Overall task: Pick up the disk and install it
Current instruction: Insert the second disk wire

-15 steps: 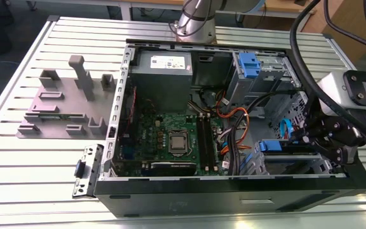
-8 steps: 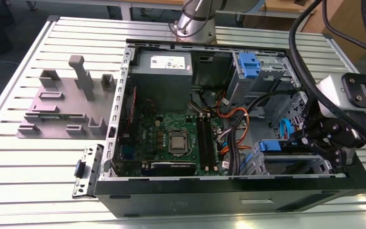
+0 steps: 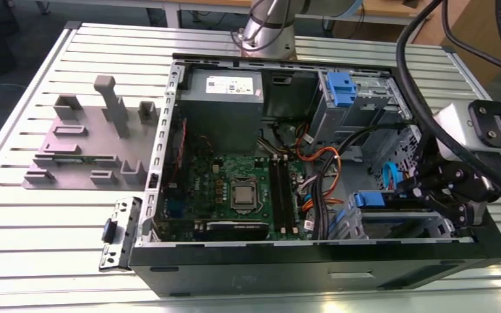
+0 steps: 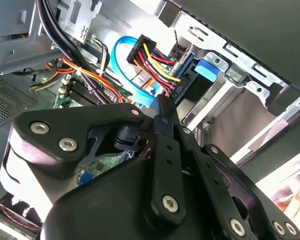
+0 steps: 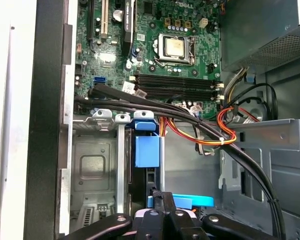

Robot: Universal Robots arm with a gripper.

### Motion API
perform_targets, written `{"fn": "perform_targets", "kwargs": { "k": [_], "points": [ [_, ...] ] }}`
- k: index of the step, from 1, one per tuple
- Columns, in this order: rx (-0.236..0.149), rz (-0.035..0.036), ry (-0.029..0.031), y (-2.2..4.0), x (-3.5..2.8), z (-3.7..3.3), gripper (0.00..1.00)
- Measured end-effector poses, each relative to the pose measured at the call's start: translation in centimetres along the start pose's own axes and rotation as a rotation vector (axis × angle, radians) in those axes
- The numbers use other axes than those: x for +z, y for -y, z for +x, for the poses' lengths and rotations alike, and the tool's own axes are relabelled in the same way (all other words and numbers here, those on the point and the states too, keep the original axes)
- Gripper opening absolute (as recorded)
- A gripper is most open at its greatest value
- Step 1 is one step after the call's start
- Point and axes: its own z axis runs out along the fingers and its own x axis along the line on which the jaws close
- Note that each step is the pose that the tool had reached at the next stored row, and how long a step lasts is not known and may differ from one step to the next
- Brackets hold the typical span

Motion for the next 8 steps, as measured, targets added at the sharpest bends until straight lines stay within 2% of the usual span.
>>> {"fn": "perform_targets", "kwargs": {
  "k": [8],
  "points": [
    [0.001, -0.0022, -0.002, 0.88, -0.84, -0.19, 0.1]
  ]
}}
